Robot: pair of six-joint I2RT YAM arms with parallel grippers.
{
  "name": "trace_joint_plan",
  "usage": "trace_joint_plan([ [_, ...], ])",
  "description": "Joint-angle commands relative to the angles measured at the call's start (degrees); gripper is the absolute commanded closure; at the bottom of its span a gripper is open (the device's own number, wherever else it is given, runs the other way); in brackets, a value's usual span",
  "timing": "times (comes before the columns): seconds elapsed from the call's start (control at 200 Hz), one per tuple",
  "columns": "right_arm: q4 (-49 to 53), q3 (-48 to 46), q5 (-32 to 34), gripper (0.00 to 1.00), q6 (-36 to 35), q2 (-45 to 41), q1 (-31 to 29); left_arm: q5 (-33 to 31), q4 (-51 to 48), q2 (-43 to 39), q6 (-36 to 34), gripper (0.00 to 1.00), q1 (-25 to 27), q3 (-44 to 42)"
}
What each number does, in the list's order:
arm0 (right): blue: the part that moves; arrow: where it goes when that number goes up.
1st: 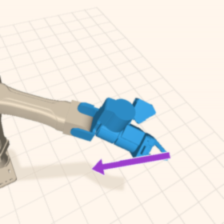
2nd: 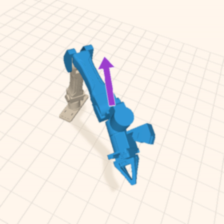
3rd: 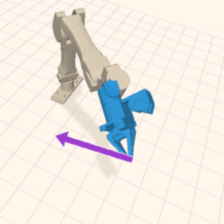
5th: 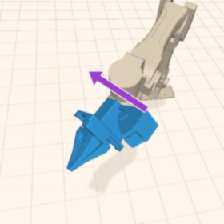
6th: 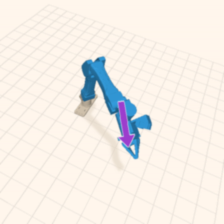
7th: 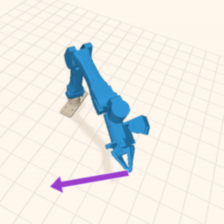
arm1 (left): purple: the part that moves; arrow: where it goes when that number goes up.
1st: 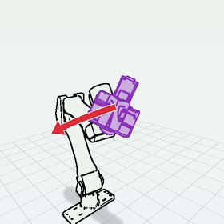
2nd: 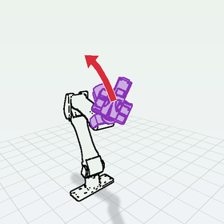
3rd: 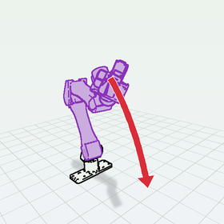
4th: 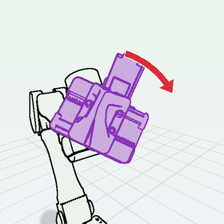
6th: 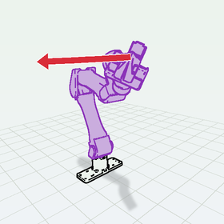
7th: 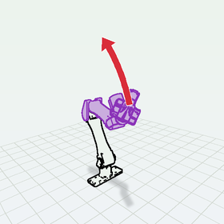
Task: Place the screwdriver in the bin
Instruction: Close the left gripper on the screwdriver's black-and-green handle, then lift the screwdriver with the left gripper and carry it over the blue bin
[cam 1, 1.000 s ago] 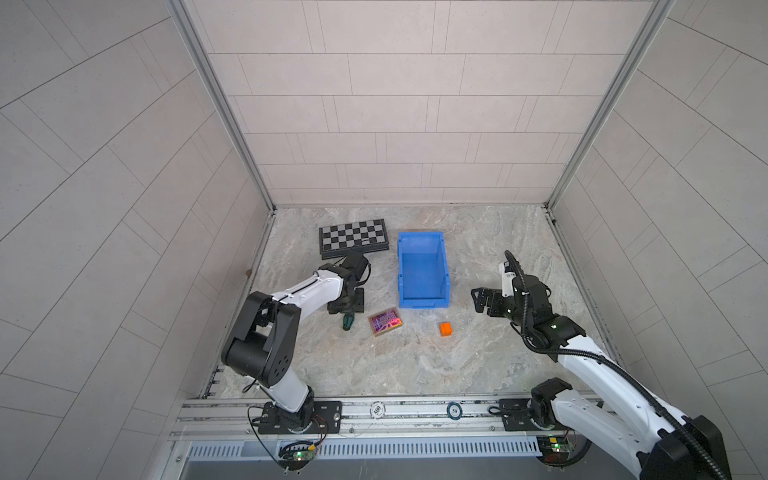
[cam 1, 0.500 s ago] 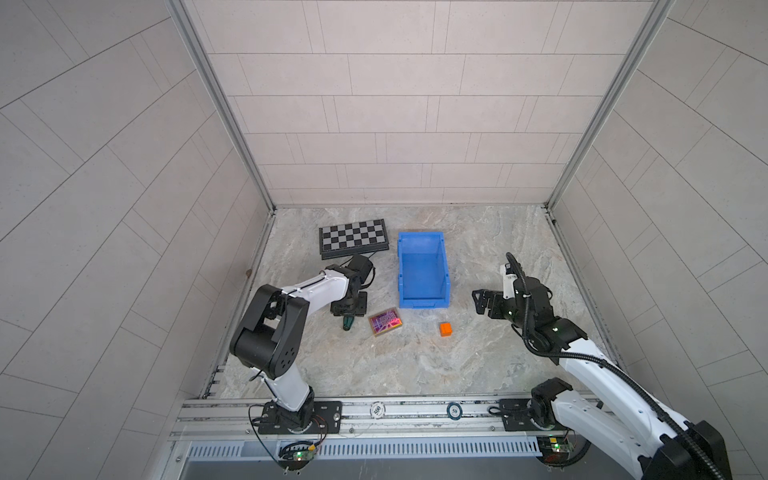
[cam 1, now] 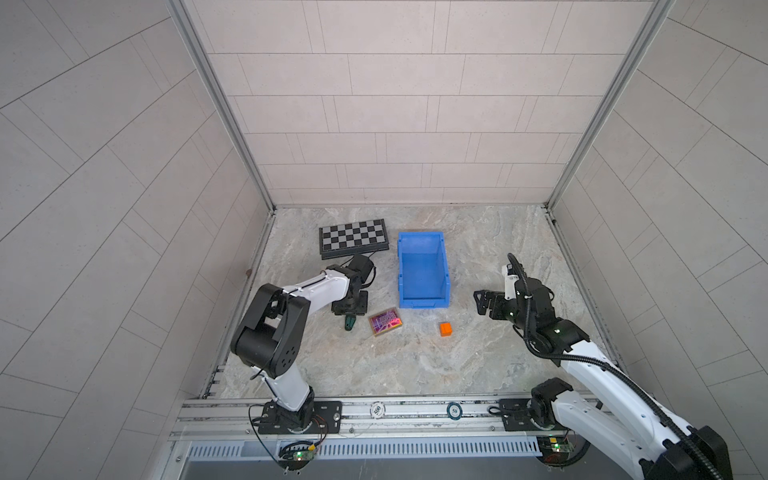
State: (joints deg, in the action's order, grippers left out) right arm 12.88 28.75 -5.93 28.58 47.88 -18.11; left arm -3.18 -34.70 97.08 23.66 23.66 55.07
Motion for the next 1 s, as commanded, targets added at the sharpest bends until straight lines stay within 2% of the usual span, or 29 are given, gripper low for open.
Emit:
trace_joint_plan([
  [0.0, 1.0, 0.5, 1.0, 0.01, 0.7, -0.8, -0.3, -1.6, -0.4, 2.3, 0.0, 0.59, 0.2, -0.4],
  [0.341, 2.1, 1.3, 1.3, 0.01, 0.4, -1.3, -0.3, -1.2, -1.3, -0.8, 0.5, 0.81, 0.2, -0.2],
  [0.736, 2.0, 1.7, 1.9, 0.01, 0.6, -1.5, -0.2, -2.3, -9.8, -13.9, 0.1, 0.86, 2.8, 7.4],
  [0.916, 2.0, 1.7, 1.7, 0.01, 0.7, -1.9, -0.1, -2.7, -11.9, -14.2, -1.0, 0.89, 4.6, 12.8],
  [0.997, 2.2, 1.5, 1.3, 0.01, 0.7, -2.7, 0.3, -4.0, -13.8, -12.2, -1.5, 0.92, 9.1, 17.5],
])
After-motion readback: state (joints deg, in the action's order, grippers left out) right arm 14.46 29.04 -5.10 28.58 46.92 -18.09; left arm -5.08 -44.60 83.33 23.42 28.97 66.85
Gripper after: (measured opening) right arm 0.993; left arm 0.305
